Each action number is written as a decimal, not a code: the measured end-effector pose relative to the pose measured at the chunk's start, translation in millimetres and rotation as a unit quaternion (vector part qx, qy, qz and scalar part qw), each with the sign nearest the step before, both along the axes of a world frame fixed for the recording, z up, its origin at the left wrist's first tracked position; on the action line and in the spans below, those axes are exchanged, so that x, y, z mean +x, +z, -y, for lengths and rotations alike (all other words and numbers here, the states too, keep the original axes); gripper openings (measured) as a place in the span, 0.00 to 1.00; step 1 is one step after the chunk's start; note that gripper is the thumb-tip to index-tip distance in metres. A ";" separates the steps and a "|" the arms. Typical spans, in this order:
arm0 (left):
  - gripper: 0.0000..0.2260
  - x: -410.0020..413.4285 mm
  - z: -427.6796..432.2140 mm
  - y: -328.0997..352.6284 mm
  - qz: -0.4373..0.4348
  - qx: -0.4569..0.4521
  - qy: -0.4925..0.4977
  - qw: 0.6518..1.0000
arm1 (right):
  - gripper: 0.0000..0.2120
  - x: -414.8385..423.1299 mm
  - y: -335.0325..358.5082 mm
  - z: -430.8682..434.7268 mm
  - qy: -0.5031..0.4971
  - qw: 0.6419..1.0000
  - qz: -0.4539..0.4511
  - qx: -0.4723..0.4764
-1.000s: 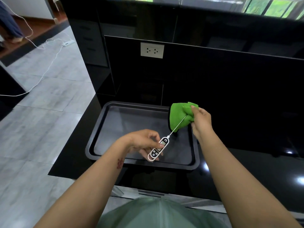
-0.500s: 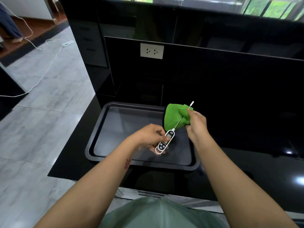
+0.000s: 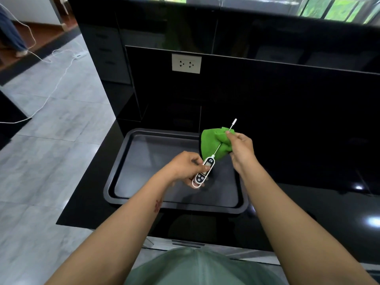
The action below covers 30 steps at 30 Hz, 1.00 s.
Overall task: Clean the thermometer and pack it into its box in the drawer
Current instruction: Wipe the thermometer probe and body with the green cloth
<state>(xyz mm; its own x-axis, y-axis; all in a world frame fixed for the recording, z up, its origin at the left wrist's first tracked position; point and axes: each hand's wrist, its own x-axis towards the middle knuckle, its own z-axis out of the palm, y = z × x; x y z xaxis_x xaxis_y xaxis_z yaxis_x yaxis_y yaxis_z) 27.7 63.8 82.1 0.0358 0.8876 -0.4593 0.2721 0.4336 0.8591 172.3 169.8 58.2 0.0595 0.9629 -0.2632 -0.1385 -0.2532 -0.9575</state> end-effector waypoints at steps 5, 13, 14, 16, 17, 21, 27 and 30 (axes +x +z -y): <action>0.07 0.5 -3.4 -4.1 -0.011 0.015 0.014 1.000 | 0.05 -2.0 -8.8 -4.8 -0.001 0.999 0.035 0.001; 0.07 -0.4 -8.1 -0.7 -0.018 0.002 0.020 1.000 | 0.07 -0.9 -14.3 1.5 0.055 0.997 0.059 0.000; 0.06 -0.6 -7.0 0.5 -0.010 -0.007 0.010 1.000 | 0.05 2.0 -11.9 -2.5 0.043 0.998 0.056 0.000; 0.07 -1.3 -5.4 1.4 -0.003 -0.018 -0.005 1.000 | 0.03 6.3 -9.2 -9.8 0.017 0.998 0.058 -0.002; 0.07 -1.9 -5.7 1.0 -0.004 -0.019 -0.009 1.000 | 0.04 6.6 -9.5 -12.3 0.009 0.998 0.063 -0.002; 0.07 -2.7 -9.4 -2.2 -0.028 -0.003 0.004 1.000 | 0.05 -4.5 -13.7 -6.0 0.021 0.997 0.075 0.001; 0.08 -7.5 -13.1 -9.5 -0.059 0.005 0.046 0.997 | 0.11 -13.0 -23.2 13.5 0.106 0.990 0.092 -0.012; 0.08 -9.3 -12.3 -9.1 -0.063 0.006 0.049 0.997 | 0.11 -3.3 -23.4 11.8 0.134 0.987 0.081 -0.022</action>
